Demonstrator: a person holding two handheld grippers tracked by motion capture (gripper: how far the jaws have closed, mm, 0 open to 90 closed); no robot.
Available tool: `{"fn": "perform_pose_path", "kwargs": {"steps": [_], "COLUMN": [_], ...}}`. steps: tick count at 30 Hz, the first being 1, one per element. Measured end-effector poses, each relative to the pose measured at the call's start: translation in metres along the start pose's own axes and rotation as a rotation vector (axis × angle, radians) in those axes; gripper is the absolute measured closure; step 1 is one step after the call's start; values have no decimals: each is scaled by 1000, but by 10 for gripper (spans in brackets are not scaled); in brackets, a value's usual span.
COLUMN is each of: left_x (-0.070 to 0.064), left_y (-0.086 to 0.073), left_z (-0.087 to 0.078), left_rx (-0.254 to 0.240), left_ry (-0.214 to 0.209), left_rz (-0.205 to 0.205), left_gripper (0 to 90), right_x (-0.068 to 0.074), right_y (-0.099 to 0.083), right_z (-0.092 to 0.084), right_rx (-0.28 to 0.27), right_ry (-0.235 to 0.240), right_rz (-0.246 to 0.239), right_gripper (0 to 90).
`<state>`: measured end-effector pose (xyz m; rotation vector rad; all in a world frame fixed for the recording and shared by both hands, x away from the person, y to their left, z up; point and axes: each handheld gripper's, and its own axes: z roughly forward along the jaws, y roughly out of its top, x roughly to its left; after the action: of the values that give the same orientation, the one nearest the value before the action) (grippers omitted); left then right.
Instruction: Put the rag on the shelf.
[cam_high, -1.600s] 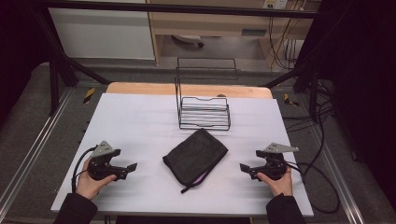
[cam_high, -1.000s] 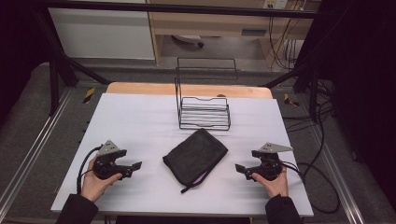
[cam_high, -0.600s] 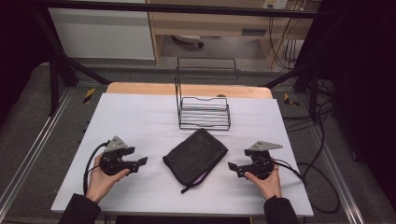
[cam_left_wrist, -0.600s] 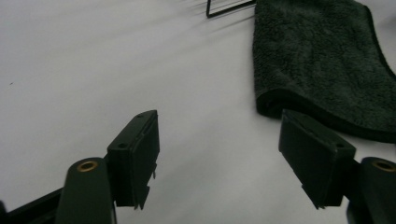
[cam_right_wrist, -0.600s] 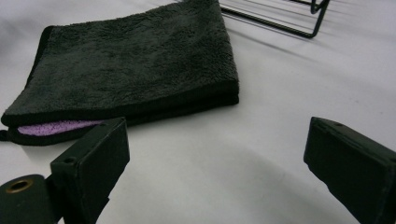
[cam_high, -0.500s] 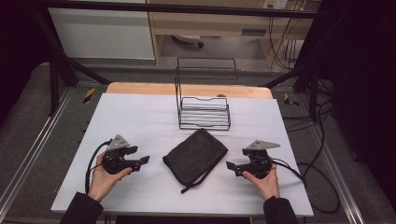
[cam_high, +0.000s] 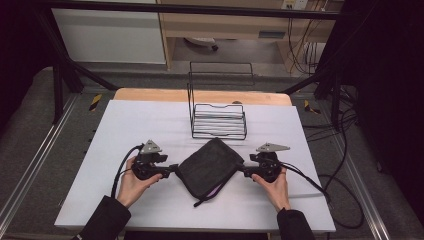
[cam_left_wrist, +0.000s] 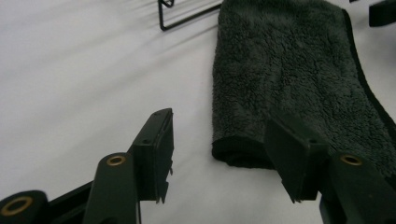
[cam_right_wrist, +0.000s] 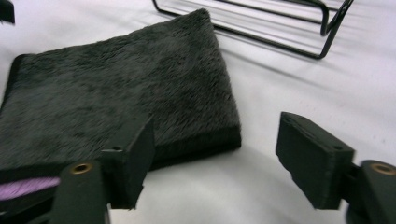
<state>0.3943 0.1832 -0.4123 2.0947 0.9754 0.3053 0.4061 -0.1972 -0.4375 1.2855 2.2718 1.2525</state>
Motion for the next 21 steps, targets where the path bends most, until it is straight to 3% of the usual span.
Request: {"fn": "perform_pose_path", "kwargs": {"steps": [6, 11, 21], "left_x": [-2, -3, -4], "left_y": [-5, -10, -10], "left_z": [21, 27, 33], "left_rx": [72, 96, 99], "left_ry": [-20, -35, -65], "left_rz": [27, 19, -11], "left_gripper": [500, 562, 671], "right_x": [-3, -5, -6], "right_y": [4, 3, 2], "right_z": [16, 21, 31], "right_rx": [15, 38, 62], "right_ry": [-10, -18, 32], "right_rz": [11, 0, -6], "right_gripper": [408, 458, 578]}}
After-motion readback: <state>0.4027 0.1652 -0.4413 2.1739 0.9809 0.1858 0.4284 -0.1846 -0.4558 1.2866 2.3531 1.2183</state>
